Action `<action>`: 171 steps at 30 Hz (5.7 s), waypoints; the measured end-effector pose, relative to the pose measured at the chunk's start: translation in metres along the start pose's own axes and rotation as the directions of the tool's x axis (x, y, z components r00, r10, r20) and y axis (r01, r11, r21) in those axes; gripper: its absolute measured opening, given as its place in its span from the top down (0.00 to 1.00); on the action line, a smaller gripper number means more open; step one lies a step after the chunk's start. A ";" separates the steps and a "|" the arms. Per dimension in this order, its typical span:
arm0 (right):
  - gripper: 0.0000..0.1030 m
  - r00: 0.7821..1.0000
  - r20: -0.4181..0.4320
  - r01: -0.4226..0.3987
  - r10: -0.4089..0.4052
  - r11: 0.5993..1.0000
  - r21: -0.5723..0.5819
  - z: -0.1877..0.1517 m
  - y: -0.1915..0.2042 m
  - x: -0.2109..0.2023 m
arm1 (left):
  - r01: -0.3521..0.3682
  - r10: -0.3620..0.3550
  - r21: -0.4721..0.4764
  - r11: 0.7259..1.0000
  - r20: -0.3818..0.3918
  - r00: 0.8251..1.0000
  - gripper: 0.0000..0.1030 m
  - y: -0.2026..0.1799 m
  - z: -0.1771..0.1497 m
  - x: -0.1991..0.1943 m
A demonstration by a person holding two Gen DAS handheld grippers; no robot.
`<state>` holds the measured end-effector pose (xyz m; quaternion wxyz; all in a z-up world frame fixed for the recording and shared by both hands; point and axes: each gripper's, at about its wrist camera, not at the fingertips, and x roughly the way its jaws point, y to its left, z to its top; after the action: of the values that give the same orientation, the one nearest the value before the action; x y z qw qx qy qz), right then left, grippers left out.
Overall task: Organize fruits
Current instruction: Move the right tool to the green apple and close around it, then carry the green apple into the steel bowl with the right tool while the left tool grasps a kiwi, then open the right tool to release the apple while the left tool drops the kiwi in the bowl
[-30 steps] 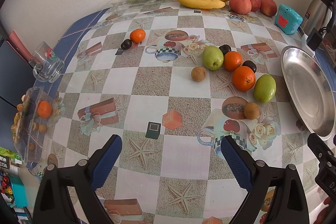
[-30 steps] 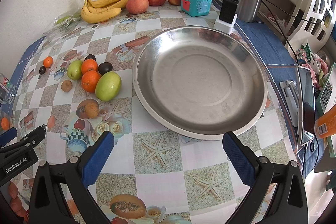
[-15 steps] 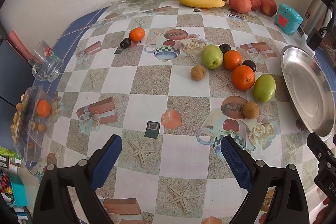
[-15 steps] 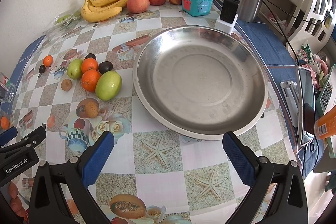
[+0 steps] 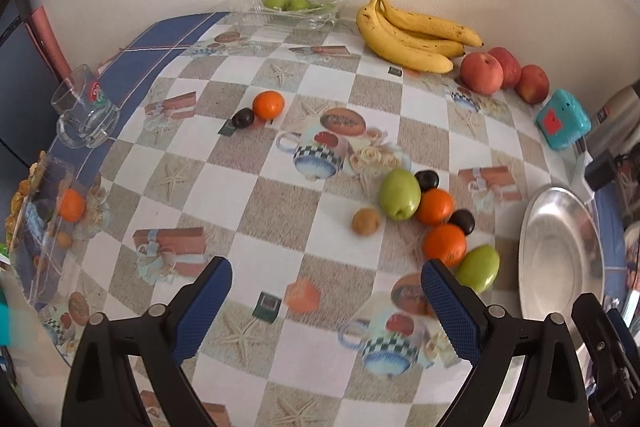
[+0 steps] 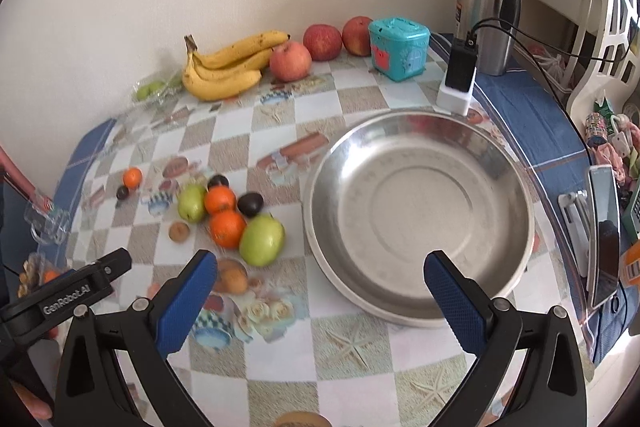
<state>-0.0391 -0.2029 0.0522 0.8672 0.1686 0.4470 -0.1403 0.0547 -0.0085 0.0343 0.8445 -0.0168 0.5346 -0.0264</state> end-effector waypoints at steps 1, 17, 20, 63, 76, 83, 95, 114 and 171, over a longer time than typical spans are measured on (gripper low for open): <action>0.00 1.000 0.003 -0.004 0.004 1.000 0.004 0.005 0.001 0.001 | 0.003 -0.003 -0.002 1.000 -0.001 1.000 0.05 -0.002 0.004 0.003; 0.09 0.995 -0.084 -0.046 0.048 0.999 0.029 0.060 0.023 0.079 | 0.017 -0.016 0.014 1.000 -0.038 0.999 0.06 -0.019 0.046 0.067; 0.16 0.991 -0.124 -0.039 0.042 0.999 0.030 0.054 0.023 0.091 | 0.039 -0.039 -0.001 0.999 -0.061 0.997 0.07 -0.016 0.042 0.071; 0.53 0.944 -0.290 -0.144 0.157 0.987 0.067 0.017 0.027 0.114 | 0.128 -0.135 -0.053 0.990 -0.166 0.977 0.71 -0.011 0.029 0.097; 0.55 0.933 -0.318 -0.152 0.168 0.986 0.074 0.013 0.031 0.121 | 0.180 -0.209 -0.156 0.971 -0.197 0.958 0.70 0.009 0.031 0.104; 0.58 0.934 -0.309 -0.160 0.178 0.984 0.082 0.014 0.030 0.121 | 0.153 -0.178 -0.137 0.979 -0.197 0.964 0.72 0.008 0.030 0.102; 0.58 0.941 -0.284 -0.169 0.186 0.982 0.082 0.017 0.029 0.113 | 0.147 -0.166 -0.131 0.980 -0.145 0.976 0.75 0.007 0.036 0.084; 0.58 0.969 -0.171 -0.161 0.181 0.979 0.124 0.038 0.002 0.078 | 0.229 -0.232 -0.051 0.972 -0.062 0.971 0.75 -0.036 0.035 0.037; 0.60 0.986 -0.159 0.098 -0.056 0.957 0.274 0.044 -0.119 0.056 | 0.296 -0.269 0.326 0.898 -0.127 0.955 0.66 -0.182 -0.022 0.036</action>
<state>-0.0229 -0.3337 0.0102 0.7924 0.2822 0.4927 -0.2230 0.0451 -0.1919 0.0023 0.7999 0.0537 0.5466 -0.2417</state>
